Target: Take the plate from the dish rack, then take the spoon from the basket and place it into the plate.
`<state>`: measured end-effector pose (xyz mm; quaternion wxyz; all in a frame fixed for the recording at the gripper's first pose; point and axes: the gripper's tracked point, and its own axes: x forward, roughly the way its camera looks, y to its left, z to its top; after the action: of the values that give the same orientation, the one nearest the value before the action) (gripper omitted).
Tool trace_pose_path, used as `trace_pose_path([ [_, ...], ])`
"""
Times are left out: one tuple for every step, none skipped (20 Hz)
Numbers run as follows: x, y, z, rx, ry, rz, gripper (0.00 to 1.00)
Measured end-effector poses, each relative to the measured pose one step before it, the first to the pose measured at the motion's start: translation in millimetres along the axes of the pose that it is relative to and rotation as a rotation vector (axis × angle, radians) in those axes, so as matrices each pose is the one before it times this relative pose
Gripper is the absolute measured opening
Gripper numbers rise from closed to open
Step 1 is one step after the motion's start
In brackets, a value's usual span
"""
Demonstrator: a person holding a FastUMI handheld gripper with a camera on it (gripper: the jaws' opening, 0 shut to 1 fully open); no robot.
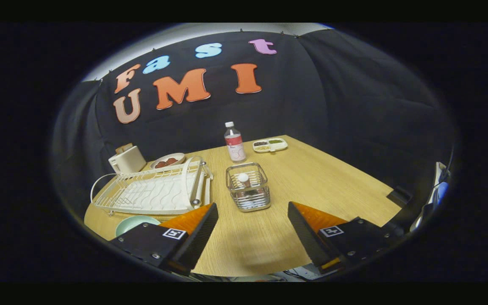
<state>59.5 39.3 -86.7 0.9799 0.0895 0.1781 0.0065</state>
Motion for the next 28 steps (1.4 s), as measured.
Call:
trace_pose_path([
  [5.54,-0.62,5.63,-0.01232,-0.01868,-0.00111,0.99],
  [4.83,-1.71,4.77,-0.0099,-0.01618,-0.0045,0.99],
  [3.65,-1.61,3.43,-0.00645,-0.01595,-0.00327,0.99],
  [4.97,-1.12,3.96,-0.00518,-0.01596,-0.00128,0.99],
  [2.82,-1.08,2.45,-0.00488,-0.01716,0.00173,0.98],
  [3.85,0.97,4.18,-0.00906,-0.01822,0.00216,0.98],
  [2.7,1.02,1.78,-0.01517,-0.01963,-0.00014,0.97],
  [3.91,1.86,3.65,-0.01927,-0.02353,0.00145,0.95],
  [3.86,2.86,2.74,-0.02253,-0.02287,0.00053,0.93],
  [3.06,2.46,0.93,-0.02404,-0.01718,-0.00049,0.9],
  [3.74,1.71,-0.29,-0.01889,-0.0115,-0.00096,0.86],
  [2.59,3.51,-2.04,-0.01536,0.00022,0.00451,0.79],
  [4.06,4.52,-3.81,-0.00742,0.00482,0.01043,0.75],
  [2.53,4.13,-3.01,0.00052,0.00343,0.00988,0.67],
  [3.35,0.68,-0.49,0.00616,-0.00421,0.00013,0.62],
  [2.22,-0.2,-0.43,0.00648,-0.00407,-0.00762,0.53],
  [2.68,-0.92,-0.89,0.00721,-0.00417,-0.01049,0.47],
  [2.05,-1.14,0.76,0.00712,-0.00209,-0.00599,0.36],
  [0.07,1.34,1.9,0.01949,-0.00394,0.00274,0.24],
  [-0.06,-0.93,0.25,0.00591,0.00272,0.00218,0.13],
  [0.68,-0.19,-0.37,-0.00017,0.00068,-0.00069,0.11],
  [-1.29,-0.62,2.39,-0.00518,-0.00469,-0.00354,0.09],
  [-2.97,-0.66,4.14,-0.00653,-0.01064,-0.00412,0.08],
  [-4.03,-1.82,5.73,-0.00793,-0.01143,-0.00352,0.08],
  [-5.26,-1.79,5.28,-0.00677,-0.00937,-0.0022,0.08],
  [-7.18,-0.05,5.46,-0.00325,-0.01036,0.00172,0.08],
  [-7.92,0.64,7.87,-0.00244,-0.01265,0.00275,0.08],
  [-9.0,0.14,8.7,-0.00302,-0.01633,0.00085,0.08],
])
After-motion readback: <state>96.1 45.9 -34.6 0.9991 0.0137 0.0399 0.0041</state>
